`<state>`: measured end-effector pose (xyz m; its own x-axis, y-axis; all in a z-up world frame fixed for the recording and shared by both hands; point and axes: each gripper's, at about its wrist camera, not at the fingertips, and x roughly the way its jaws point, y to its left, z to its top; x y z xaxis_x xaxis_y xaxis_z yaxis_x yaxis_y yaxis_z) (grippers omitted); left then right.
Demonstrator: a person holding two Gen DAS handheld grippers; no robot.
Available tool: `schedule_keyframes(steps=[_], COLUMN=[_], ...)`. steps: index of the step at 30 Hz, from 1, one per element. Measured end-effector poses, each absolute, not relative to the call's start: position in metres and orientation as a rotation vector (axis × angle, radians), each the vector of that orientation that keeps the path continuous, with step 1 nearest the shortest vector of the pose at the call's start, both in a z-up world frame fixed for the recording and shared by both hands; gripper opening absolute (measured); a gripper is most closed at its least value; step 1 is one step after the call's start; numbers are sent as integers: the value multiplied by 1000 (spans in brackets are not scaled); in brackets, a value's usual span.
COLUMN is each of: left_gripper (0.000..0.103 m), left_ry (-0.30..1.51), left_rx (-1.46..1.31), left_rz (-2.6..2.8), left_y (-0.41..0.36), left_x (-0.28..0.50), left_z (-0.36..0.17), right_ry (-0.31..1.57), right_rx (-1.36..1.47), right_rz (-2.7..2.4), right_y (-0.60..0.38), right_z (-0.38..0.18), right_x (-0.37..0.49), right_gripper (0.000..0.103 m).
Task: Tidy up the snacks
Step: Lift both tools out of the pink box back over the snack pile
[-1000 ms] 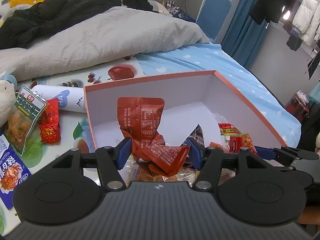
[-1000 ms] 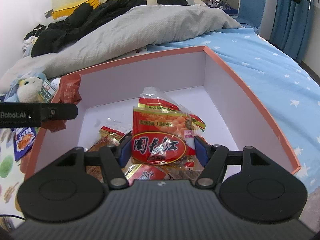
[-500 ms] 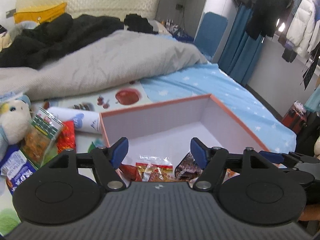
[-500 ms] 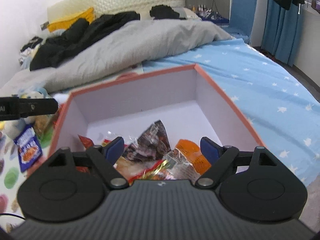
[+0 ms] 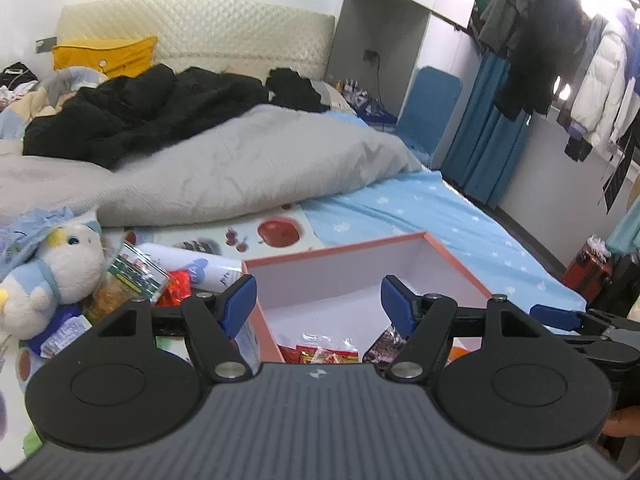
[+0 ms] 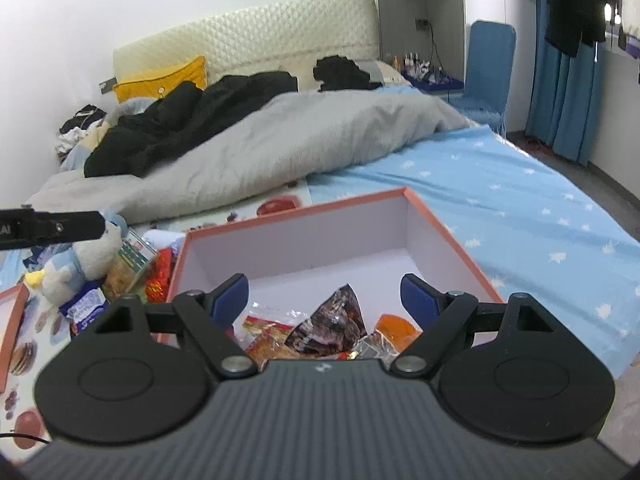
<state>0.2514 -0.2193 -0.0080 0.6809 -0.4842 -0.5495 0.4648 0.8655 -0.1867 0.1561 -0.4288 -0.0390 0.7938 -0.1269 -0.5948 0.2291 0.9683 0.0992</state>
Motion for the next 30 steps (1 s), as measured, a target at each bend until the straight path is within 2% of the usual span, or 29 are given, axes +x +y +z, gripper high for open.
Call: schedule_keyframes(steps=[7, 14, 30], left_gripper=[79, 96, 98], left_ry=[585, 571, 558], left_rx=[-36, -38, -72], left_rz=[-503, -410, -212], left_y=[-190, -145, -41], left_x=[230, 211, 177], left_z=[9, 10, -9], right_ry=[586, 567, 555], right_rx=[162, 147, 138], right_rz=[-155, -103, 48], right_y=[-409, -377, -291], right_z=[-26, -19, -33], right_x=[146, 143, 138], right_gripper=[85, 85, 84])
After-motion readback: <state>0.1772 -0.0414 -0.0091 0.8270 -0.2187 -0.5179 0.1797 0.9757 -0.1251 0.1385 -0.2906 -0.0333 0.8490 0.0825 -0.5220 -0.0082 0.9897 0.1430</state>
